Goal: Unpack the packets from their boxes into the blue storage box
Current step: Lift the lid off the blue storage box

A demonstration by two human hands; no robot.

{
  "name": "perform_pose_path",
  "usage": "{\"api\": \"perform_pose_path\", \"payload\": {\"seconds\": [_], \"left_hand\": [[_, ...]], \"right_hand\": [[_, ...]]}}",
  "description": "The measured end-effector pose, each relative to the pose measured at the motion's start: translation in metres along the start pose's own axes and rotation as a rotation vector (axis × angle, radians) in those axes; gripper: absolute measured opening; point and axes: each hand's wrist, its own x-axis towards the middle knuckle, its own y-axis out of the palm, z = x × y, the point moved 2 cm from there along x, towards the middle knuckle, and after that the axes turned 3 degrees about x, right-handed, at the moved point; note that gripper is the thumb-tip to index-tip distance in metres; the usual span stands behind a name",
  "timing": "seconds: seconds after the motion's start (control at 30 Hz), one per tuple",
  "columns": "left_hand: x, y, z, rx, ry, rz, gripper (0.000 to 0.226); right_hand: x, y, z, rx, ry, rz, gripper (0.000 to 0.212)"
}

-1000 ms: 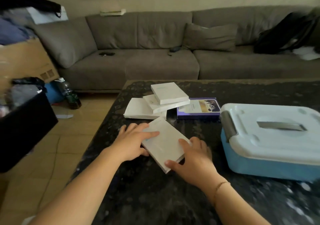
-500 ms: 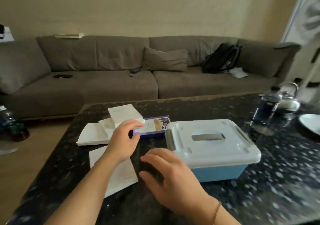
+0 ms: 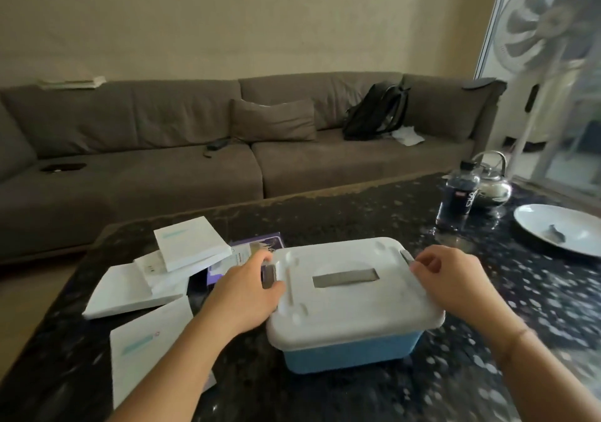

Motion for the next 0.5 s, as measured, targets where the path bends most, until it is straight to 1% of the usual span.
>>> {"api": "perform_pose_path", "payload": {"seconds": [0.03,0.13,0.23,0.3,0.33,0.4,0.5], "left_hand": [[0.000,0.000,0.005,-0.037,-0.013,0.003,0.048],[-0.005,-0.001,0.026,-0.112,-0.058,-0.005,0.046],[-0.015,-0.003,0.040,-0.138,-0.080,-0.010,0.051],[-0.017,-0.003,0.041,-0.116,-0.079,-0.002,0.055],[-0.018,-0.004,0.041,-0.097,-0.078,0.007,0.057],[-0.018,-0.005,0.039,-0.063,-0.068,0.040,0.058],[-0.018,-0.009,0.035,-0.034,-0.077,0.097,0.059]], "right_hand": [[-0.002,0.004,0.000,0.036,0.019,0.004,0.024],[-0.011,0.022,0.006,0.099,0.022,0.102,0.033],[-0.018,0.034,0.014,0.107,-0.030,0.102,0.034],[-0.019,0.036,0.017,0.076,-0.043,0.123,0.027],[-0.019,0.036,0.018,0.056,-0.054,0.133,0.028],[-0.018,0.034,0.019,0.018,-0.067,0.134,0.038],[-0.014,0.034,0.016,0.005,-0.078,0.127,0.041]]}}
